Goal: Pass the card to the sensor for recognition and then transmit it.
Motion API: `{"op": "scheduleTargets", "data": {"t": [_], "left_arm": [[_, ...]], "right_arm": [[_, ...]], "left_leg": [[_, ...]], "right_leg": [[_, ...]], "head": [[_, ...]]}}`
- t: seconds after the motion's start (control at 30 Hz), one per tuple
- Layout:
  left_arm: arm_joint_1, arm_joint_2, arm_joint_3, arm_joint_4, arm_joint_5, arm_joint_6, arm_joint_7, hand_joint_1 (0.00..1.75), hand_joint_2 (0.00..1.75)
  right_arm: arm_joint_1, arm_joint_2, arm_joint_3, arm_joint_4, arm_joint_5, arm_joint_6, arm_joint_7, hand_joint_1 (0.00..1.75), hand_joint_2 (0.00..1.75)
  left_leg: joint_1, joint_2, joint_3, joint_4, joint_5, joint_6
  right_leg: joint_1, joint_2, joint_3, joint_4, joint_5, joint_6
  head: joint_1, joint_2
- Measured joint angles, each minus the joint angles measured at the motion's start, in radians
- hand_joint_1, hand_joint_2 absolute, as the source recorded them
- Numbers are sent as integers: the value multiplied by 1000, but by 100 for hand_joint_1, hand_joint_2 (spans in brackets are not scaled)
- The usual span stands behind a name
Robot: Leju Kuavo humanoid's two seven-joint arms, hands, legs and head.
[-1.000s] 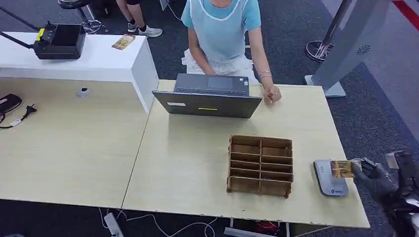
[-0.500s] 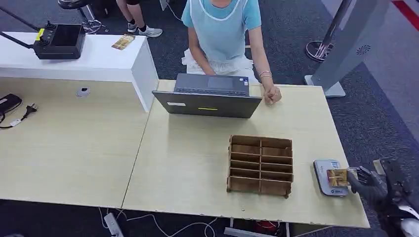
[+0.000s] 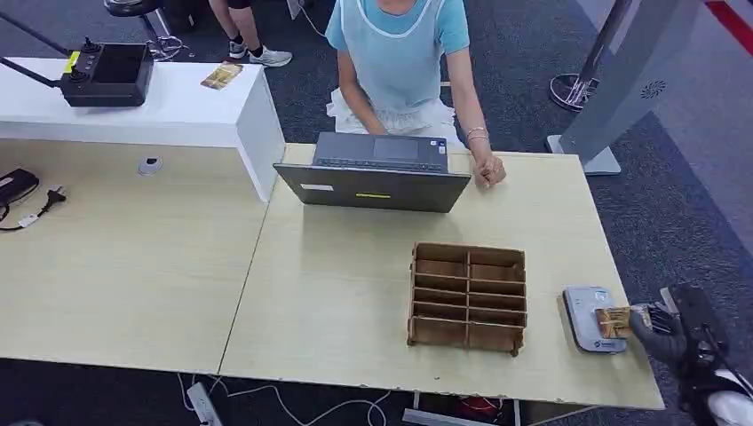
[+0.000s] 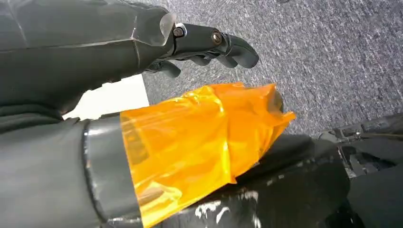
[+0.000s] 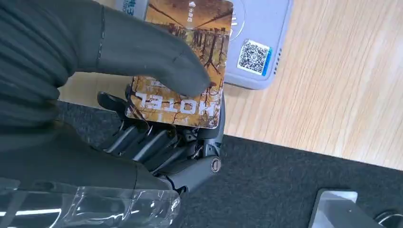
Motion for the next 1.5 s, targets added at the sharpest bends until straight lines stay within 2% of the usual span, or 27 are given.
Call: {"op": "scheduleTargets", "data": {"t": [0.3, 0.8, 1.03, 1.17, 1.3, 1.5], "left_arm": [[0, -4, 0, 0, 2, 2, 3, 0, 0], [0, -5, 0, 0, 2, 2, 3, 0, 0], [0, -5, 0, 0, 5, 3, 3, 0, 0], [0, -5, 0, 0, 11, 3, 0, 0, 0], [0, -5, 0, 0, 18, 3, -2, 0, 0], [-1, -5, 0, 0, 17, 1, -5, 0, 0]], "right_arm": [[-9, 29, -20, -5, 73, -36, 13, 175, 175], [-11, 41, -28, -8, 79, -37, 20, 175, 175], [-37, 49, -74, -50, 40, -18, -23, 175, 175], [-105, 38, -85, -106, 32, -11, -24, 175, 175], [-231, 3, -78, -150, 59, -8, -16, 175, 175], [-518, -34, 50, -156, 203, -44, 21, 175, 175]], "left_leg": [[0, 0, 0, 0, 0, 0], [0, 0, 0, 0, 0, 0], [0, 0, 0, 0, 0, 0], [-1, 2, 0, 0, 0, 0], [-2, 2, 0, 0, 1, 0], [-2, 3, 1, 0, 2, -2]], "right_leg": [[0, 0, 0, 0, 0, 0], [0, 0, 0, 0, 0, 0], [0, 0, 0, 0, 0, 0], [-1, 2, 0, 1, 0, 0], [-3, 3, 0, 1, 1, 0], [-3, 4, 0, 2, 2, 0]], "head": [[0, 0], [0, 0], [0, 0], [0, 0], [0, 0], [0, 0]]}}
